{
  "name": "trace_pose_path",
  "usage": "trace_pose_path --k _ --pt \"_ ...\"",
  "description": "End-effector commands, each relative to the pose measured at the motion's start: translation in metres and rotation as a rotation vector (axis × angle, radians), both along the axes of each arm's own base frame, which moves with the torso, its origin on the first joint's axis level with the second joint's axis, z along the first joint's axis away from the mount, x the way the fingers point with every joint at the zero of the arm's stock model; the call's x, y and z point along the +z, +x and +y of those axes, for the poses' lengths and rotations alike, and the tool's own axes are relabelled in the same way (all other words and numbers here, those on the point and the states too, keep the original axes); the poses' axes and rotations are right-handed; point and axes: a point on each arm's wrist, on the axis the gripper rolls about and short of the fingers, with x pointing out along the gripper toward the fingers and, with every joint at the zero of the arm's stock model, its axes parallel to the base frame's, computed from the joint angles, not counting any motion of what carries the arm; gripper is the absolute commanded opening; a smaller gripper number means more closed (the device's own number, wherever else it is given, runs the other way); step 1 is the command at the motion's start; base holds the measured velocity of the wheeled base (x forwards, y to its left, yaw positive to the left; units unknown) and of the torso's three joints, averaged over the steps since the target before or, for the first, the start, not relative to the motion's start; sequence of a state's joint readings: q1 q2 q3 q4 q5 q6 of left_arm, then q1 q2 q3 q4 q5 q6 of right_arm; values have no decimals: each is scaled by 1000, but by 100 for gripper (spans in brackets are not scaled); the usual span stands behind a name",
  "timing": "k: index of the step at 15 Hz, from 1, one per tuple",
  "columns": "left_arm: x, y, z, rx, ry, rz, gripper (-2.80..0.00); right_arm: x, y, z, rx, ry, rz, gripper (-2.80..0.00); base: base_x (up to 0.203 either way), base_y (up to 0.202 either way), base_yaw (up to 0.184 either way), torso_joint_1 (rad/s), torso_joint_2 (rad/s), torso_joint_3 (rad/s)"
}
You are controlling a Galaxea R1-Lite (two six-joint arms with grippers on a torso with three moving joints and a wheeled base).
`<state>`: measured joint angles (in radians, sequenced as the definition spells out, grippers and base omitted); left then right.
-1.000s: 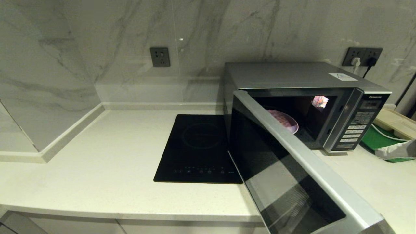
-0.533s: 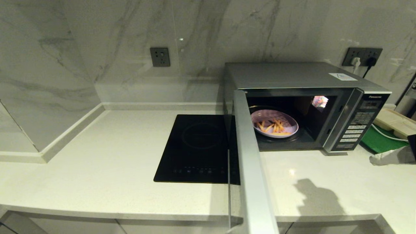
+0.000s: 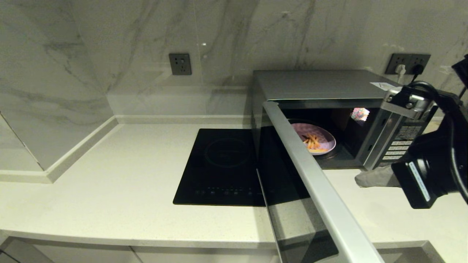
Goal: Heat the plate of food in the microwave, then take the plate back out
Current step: Open the microwave oven
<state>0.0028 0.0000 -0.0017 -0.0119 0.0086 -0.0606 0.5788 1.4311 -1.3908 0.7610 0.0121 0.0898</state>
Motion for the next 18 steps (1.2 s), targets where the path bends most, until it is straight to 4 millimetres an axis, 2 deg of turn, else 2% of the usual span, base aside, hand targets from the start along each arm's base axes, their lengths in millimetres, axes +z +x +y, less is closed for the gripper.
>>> trace_pose_path --k 1,7,10,16,18 --pt "0 0 0 1 -1 0 -280 -7 6 13 34 -24 26 -280 0 0 0 0 0 0" --pt "0 0 0 1 -1 0 -280 -20 10 39 110 -106 29 -280 0 0 0 0 0 0" --pt "0 0 0 1 -1 0 -280 -16 12 51 137 -64 -37 -280 0 0 0 0 0 0" --pt "0 0 0 1 -1 0 -280 -21 11 59 161 -77 -31 -280 0 0 0 0 0 0" --pt "0 0 0 1 -1 0 -280 -18 11 73 196 -61 -58 -280 0 0 0 0 0 0"
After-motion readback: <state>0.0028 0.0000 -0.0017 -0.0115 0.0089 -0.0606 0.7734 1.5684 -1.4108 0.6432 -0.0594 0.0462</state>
